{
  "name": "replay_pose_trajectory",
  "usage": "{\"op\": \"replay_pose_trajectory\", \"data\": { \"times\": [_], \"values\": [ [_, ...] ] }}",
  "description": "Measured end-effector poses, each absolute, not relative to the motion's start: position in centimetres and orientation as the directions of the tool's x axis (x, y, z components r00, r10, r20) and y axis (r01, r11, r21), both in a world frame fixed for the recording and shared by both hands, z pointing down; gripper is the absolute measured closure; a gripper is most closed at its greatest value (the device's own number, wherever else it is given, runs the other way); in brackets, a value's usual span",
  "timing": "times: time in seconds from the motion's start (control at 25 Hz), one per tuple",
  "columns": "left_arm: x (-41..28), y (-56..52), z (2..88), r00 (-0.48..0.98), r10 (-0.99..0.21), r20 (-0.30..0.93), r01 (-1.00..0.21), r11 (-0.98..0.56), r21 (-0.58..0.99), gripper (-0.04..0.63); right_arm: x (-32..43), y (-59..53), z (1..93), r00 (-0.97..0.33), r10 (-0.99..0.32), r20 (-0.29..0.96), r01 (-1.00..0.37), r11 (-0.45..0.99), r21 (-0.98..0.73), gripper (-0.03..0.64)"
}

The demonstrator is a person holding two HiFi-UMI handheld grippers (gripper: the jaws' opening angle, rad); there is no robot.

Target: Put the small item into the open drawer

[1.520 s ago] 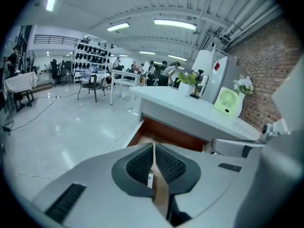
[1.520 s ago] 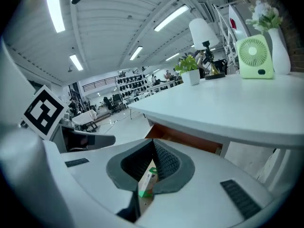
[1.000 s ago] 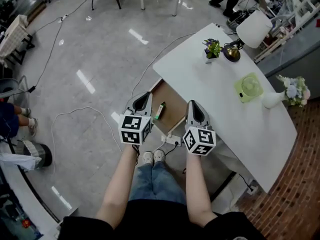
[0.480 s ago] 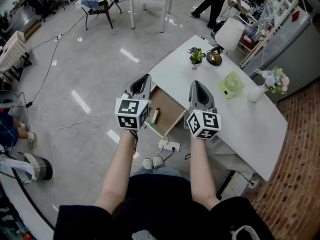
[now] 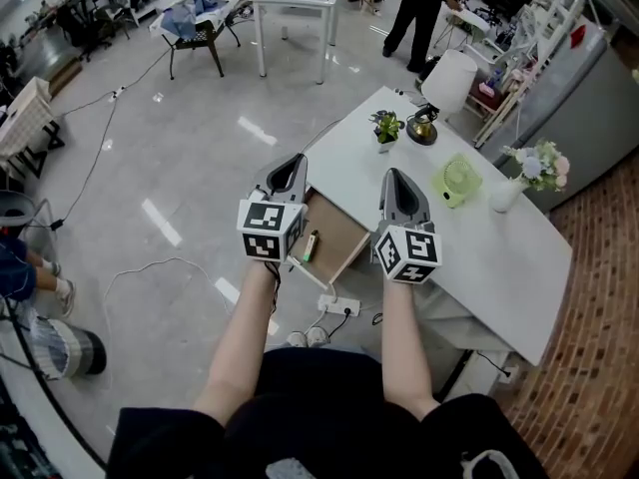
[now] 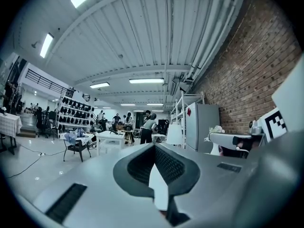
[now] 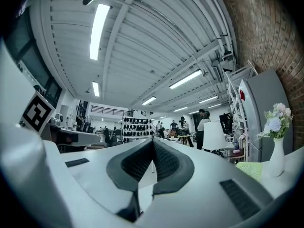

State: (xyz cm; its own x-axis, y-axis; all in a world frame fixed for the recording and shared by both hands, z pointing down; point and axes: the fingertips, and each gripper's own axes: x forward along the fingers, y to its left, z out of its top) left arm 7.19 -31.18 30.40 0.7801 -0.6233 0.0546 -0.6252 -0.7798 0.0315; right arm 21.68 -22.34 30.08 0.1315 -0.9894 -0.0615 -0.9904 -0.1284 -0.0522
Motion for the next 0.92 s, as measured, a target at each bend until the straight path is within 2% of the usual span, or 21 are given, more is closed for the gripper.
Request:
{"op": "replay_pose_trajectory", "data": {
  "times": [0.92],
  "values": [
    [6.9,-31.0,31.5,0.766,-0.638,0.076,-0.642,-0.765,0.053,0.574,21.8,-22.6,31.1,0.109,-0.993,-0.036,-0.992,-0.107,-0.064,0.618]
  ]
}}
